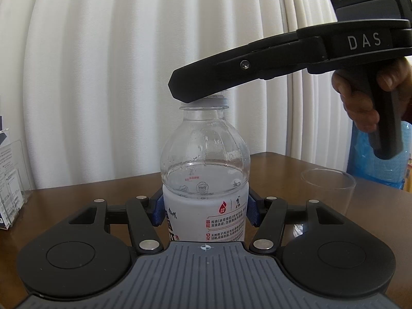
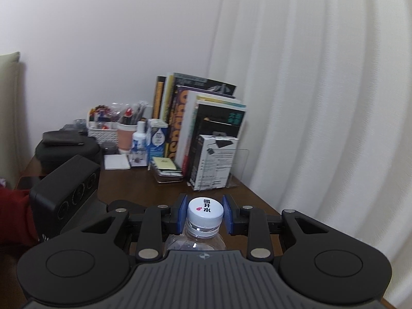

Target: Unscrew bottle cap and pour

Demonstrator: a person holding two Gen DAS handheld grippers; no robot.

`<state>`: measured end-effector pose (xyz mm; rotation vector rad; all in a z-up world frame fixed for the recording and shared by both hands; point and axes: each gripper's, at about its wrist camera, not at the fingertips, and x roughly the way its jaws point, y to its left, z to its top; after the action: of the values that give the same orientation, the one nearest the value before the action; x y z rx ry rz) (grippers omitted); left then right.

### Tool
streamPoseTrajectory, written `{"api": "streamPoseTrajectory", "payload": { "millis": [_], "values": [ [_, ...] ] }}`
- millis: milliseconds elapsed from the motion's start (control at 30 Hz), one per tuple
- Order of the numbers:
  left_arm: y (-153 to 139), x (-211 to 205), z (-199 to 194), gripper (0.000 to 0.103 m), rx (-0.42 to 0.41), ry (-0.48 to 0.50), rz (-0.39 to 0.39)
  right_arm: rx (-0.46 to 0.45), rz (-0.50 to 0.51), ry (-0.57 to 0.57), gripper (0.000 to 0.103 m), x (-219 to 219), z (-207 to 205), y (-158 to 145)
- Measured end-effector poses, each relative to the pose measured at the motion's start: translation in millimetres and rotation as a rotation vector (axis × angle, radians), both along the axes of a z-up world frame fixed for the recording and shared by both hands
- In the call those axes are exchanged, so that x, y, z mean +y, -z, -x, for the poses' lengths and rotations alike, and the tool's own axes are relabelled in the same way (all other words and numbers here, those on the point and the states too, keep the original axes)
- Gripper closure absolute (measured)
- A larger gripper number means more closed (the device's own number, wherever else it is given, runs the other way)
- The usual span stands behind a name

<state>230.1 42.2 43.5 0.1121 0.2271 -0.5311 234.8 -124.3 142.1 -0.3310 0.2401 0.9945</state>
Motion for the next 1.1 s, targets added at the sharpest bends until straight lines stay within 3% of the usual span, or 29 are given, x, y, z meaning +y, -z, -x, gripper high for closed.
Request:
{"api": "streamPoseTrajectory", "payload": {
  "millis": [367,833,867,933,1100],
  "values": [
    [1,-1,0,0.045,-0.004,0.004,-0.004,0.013,0.009,-0.112,0.071,-10,-13,-3],
    [1,-2,1,0.045,0.0,0.001,-0.002,-0.03,0.028,-0.092,0.071,-6,-9,1],
    [1,-3,1,0.045,-0.001,0.001,-0.003,-0.034,0.032,-0.084,0.068,-6,-8,1],
    [2,0,-2,0.045,-0.001,0.001,-0.002,-0.041,0.046,-0.062,0.052,-3,-6,4],
    [2,1,-2,0.045,0.0,0.001,-0.001,-0.054,0.035,-0.004,0.05,-1,3,11]
  ]
}}
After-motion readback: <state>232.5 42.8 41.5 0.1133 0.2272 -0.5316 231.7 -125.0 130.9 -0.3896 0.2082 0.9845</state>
